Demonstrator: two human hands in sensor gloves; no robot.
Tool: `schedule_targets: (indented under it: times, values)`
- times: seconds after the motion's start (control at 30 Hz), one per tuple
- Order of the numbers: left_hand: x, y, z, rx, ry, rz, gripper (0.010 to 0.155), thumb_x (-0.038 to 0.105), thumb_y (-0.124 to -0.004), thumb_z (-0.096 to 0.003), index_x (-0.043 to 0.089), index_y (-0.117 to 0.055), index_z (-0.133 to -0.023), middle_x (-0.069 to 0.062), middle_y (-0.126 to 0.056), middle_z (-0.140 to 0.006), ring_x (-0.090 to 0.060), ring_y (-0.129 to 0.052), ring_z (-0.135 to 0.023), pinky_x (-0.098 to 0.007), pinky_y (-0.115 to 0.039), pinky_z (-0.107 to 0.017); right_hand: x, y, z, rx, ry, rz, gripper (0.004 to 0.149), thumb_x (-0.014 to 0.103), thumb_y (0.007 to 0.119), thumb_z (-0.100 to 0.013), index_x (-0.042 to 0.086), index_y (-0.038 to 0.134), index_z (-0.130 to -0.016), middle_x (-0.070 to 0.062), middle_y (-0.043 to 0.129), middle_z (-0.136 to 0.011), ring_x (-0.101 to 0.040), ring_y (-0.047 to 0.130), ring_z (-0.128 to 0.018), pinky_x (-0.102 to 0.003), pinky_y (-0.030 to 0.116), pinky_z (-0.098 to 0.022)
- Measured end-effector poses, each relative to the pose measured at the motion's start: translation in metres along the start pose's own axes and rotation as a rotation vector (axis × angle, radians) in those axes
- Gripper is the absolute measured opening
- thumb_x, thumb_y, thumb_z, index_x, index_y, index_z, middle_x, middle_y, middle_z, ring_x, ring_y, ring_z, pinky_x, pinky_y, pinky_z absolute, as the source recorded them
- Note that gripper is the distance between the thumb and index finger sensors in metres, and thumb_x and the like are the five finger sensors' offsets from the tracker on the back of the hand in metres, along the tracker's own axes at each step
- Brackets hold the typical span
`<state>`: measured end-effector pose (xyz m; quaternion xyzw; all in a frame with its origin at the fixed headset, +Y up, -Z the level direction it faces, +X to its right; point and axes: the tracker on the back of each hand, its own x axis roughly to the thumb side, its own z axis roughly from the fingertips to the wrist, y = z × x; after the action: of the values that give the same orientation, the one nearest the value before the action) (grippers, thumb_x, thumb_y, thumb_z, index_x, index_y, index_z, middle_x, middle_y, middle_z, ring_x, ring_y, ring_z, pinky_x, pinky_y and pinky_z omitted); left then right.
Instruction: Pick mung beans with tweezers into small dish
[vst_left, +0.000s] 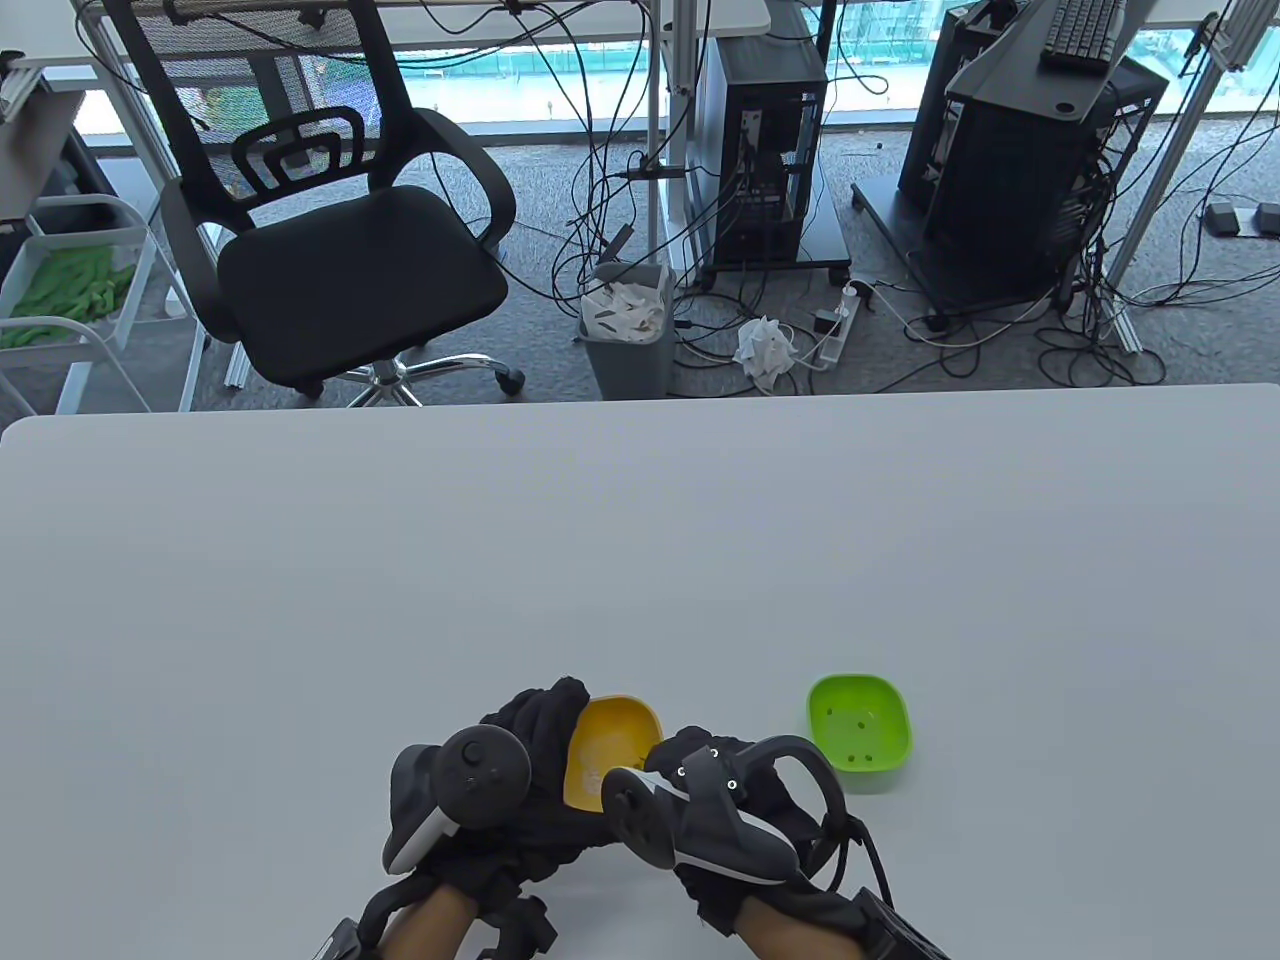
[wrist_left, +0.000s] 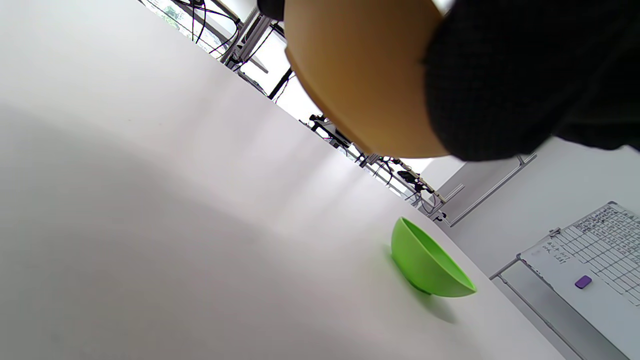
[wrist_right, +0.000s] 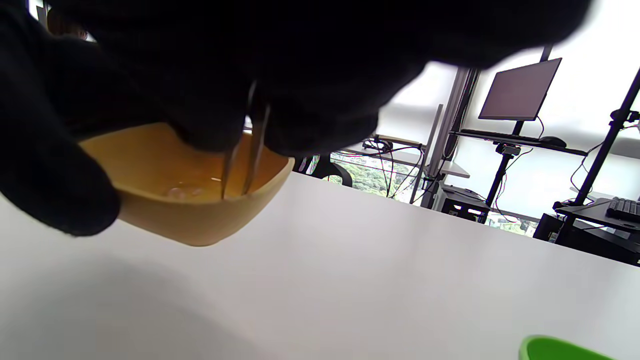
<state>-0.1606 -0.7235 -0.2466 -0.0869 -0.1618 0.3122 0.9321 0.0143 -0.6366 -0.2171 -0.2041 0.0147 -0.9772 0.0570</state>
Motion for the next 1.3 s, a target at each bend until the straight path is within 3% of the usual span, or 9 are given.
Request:
schedule_targets:
  times: [0.4,0.6,0.73,0.9,1.1,1.3]
  values:
    - [0.001,-0.001,-0.001,-0.015,0.002,-0.006,0.121,0.062,-0.099,-0.0316,0.018,-0.023,-0.115,-0.010,-0.035,-0.119,-0.044,-0.031,-0.113,-0.069,-0.022,-0.077,0.004,0.005,-0.005,0.038,-0.005,0.017,0.035,0.031,0.090,-0.046,0.006,0.097,-0.069,-0.015,0.097,-0.052,-0.009,0.092,-0.024,-0.030,0.086,-0.017]
    - [0.001,-0.001,-0.001,-0.012,0.002,-0.003,0.122,0.062,-0.099,-0.0318,0.018,-0.022,-0.115,-0.009,-0.035,-0.120,-0.044,-0.030,-0.113,-0.069,-0.022,-0.077,-0.001,0.003,-0.002,0.002,0.003,-0.011,0.034,0.031,0.089,-0.046,0.007,0.097,-0.069,-0.015,0.097,-0.051,-0.008,0.092,-0.024,-0.030,0.086,-0.017]
    - [0.001,-0.001,-0.001,-0.008,0.005,0.002,0.121,0.062,-0.099,-0.0318,0.018,-0.023,-0.115,-0.009,-0.035,-0.120,-0.044,-0.030,-0.113,-0.069,-0.022,-0.077,-0.020,-0.011,0.009,-0.089,0.056,-0.111,0.035,0.031,0.089,-0.046,0.007,0.097,-0.069,-0.015,0.097,-0.051,-0.008,0.092,-0.023,-0.029,0.086,-0.017]
    - [0.001,0.000,-0.001,-0.004,0.003,0.007,0.121,0.062,-0.099,-0.0320,0.018,-0.022,-0.115,-0.009,-0.035,-0.120,-0.044,-0.030,-0.113,-0.069,-0.022,-0.077,-0.082,-0.022,0.033,-0.205,0.245,-0.227,0.035,0.031,0.090,-0.046,0.006,0.097,-0.069,-0.015,0.097,-0.051,-0.008,0.092,-0.023,-0.029,0.086,-0.016]
    - [0.001,0.002,0.000,0.008,-0.006,0.007,0.121,0.062,-0.099,-0.0321,0.018,-0.022,-0.115,-0.009,-0.035,-0.120,-0.044,-0.031,-0.113,-0.069,-0.022,-0.077,-0.160,0.013,0.057,-0.175,0.502,-0.267,0.034,0.031,0.090,-0.046,0.006,0.097,-0.068,-0.015,0.097,-0.051,-0.008,0.092,-0.023,-0.029,0.086,-0.016]
    - [0.001,0.001,0.000,0.004,-0.002,0.004,0.121,0.062,-0.099,-0.0321,0.018,-0.022,-0.115,-0.009,-0.035,-0.120,-0.044,-0.030,-0.113,-0.069,-0.022,-0.077,-0.178,0.059,0.063,-0.099,0.564,-0.316,0.034,0.031,0.089,-0.046,0.006,0.097,-0.068,-0.015,0.097,-0.050,-0.008,0.092,-0.023,-0.029,0.086,-0.016]
